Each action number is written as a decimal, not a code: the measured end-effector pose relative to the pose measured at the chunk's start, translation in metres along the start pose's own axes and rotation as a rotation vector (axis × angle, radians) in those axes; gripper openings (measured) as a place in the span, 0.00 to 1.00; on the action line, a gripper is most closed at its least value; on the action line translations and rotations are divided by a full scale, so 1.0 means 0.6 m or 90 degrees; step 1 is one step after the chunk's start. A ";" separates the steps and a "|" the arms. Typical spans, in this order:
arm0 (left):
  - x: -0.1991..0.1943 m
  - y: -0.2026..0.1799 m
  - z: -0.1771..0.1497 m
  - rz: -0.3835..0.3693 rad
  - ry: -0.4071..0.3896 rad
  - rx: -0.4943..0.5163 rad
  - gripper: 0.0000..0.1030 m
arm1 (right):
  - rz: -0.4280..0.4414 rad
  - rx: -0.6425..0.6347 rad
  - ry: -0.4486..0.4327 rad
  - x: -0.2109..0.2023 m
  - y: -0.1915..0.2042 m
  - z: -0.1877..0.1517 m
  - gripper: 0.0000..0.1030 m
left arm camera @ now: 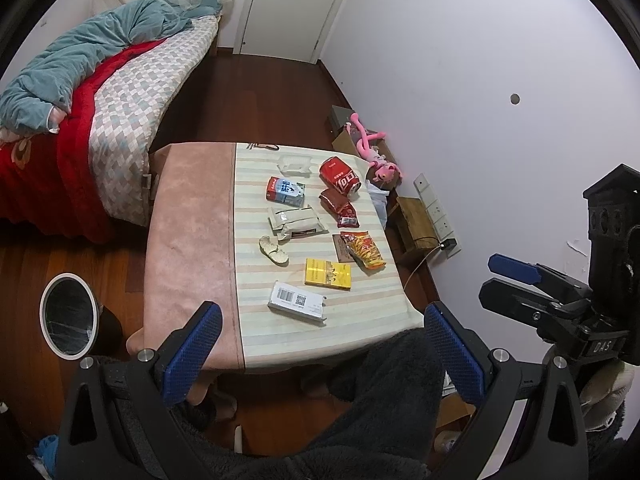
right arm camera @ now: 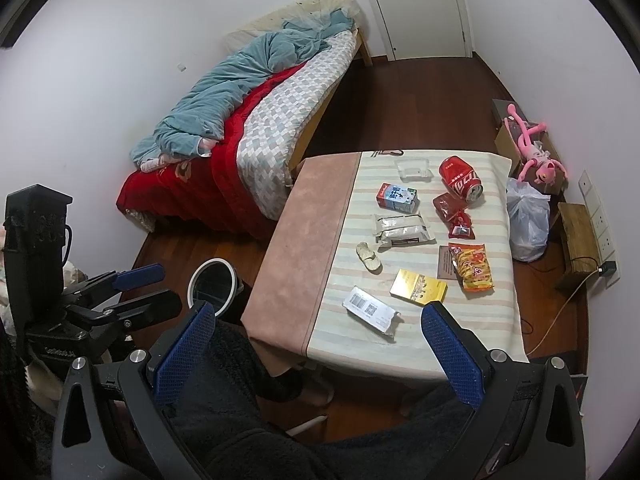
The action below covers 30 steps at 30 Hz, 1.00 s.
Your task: Collect trash
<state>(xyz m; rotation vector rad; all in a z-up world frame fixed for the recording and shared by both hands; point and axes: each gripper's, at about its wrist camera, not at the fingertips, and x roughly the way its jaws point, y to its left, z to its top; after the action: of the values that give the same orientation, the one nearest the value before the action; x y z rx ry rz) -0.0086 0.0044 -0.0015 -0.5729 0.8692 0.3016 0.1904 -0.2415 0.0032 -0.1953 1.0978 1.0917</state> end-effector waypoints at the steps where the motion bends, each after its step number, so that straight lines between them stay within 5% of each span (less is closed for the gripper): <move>1: 0.000 0.001 0.000 -0.001 -0.001 0.001 1.00 | -0.001 0.001 0.000 0.000 0.000 0.000 1.00; 30: 0.001 -0.014 0.004 0.002 0.000 0.014 1.00 | -0.012 0.005 -0.004 -0.013 -0.003 0.005 1.00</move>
<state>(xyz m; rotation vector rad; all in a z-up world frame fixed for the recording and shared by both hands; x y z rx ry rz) -0.0026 -0.0008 0.0022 -0.5516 0.8727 0.2938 0.1932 -0.2455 0.0100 -0.1950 1.0922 1.0703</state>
